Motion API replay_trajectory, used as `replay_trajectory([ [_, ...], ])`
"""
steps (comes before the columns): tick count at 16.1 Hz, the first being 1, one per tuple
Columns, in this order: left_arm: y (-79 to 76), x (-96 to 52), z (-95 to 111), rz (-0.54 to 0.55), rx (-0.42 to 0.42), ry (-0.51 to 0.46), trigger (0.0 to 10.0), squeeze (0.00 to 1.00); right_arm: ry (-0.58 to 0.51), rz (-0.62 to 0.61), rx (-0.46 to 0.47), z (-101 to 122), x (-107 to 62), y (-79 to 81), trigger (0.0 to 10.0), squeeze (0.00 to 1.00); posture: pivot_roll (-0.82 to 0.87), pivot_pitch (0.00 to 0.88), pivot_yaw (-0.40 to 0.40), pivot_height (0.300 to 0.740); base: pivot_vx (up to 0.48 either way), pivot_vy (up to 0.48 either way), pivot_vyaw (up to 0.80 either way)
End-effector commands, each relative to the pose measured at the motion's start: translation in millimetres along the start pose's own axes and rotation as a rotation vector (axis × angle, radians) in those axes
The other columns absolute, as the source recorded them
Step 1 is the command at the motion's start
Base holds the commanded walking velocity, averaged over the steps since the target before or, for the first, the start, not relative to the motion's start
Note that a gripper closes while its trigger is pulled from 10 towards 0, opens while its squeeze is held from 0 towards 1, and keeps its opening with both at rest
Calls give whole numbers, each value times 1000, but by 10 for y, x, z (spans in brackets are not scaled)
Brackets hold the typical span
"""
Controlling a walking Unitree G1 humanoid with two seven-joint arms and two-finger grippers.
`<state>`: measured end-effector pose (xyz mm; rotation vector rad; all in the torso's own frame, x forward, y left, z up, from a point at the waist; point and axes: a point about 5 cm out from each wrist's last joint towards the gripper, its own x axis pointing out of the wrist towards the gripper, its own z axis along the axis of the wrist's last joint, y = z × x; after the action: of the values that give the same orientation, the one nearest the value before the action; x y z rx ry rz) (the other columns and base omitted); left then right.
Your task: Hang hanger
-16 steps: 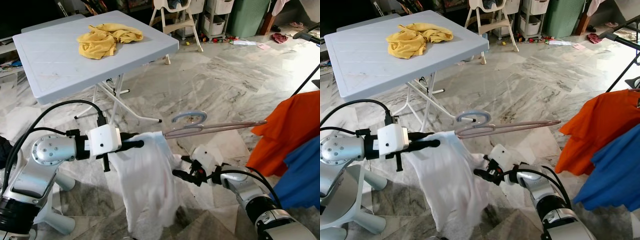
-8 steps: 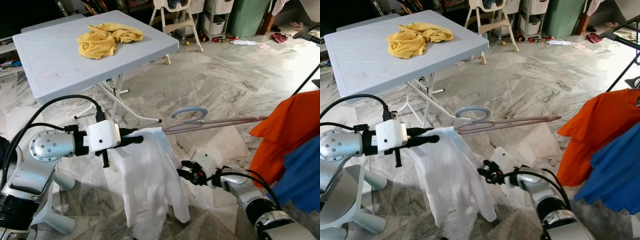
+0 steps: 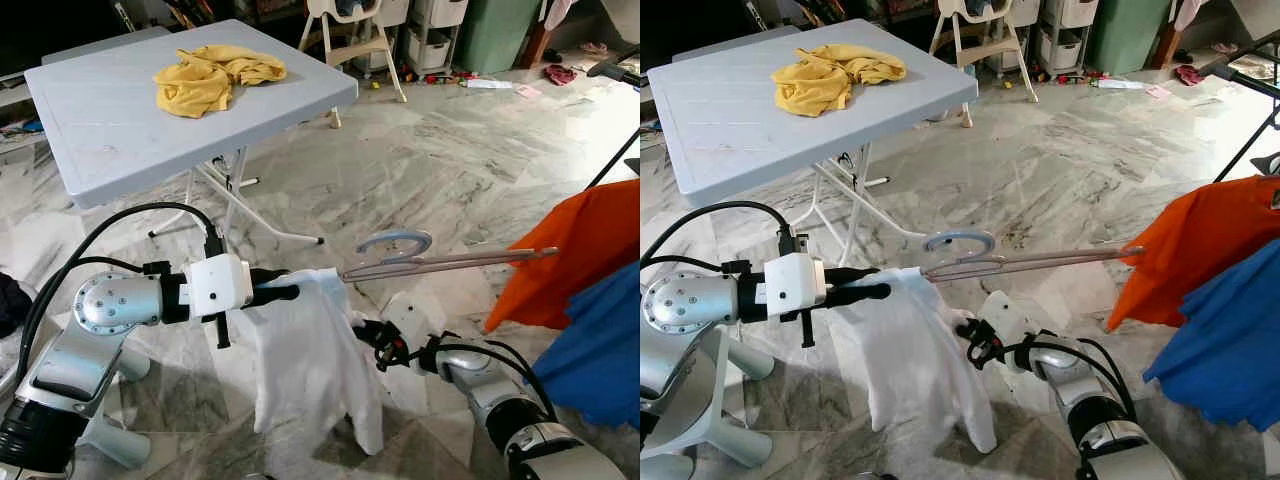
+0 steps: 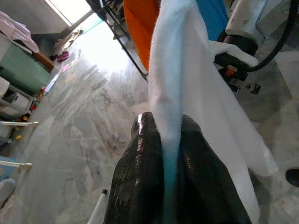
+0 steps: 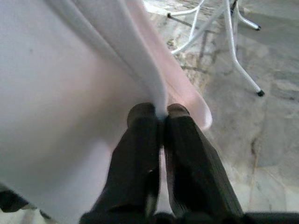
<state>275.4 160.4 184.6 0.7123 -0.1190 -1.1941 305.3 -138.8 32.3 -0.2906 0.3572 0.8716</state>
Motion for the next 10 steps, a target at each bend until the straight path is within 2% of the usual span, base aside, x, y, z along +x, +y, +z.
replay_trajectory([
  [1, 34, -45, 46, 20, 23, -9, 0, 0, 19, -69, -20, 12, -15, -79, 0, 0, 54, 74, 49, 740, 0, 0, 0],
  [5, 86, -163, -150, 81, 12, 84, 0, 0, 35, -317, -27, 12, -148, -331, 0, 0, 48, 71, 47, 740, 0, 0, 0],
  [6, 80, -178, -177, 90, 1, 93, 0, 0, 30, -347, -27, 19, -168, -363, 0, 0, 45, 71, 45, 740, 0, 0, 0],
  [10, -32, -295, -432, 116, -52, 200, 0, 0, -15, -527, -87, 112, -308, -563, 0, 0, 33, 73, 35, 740, 0, 0, 0],
])
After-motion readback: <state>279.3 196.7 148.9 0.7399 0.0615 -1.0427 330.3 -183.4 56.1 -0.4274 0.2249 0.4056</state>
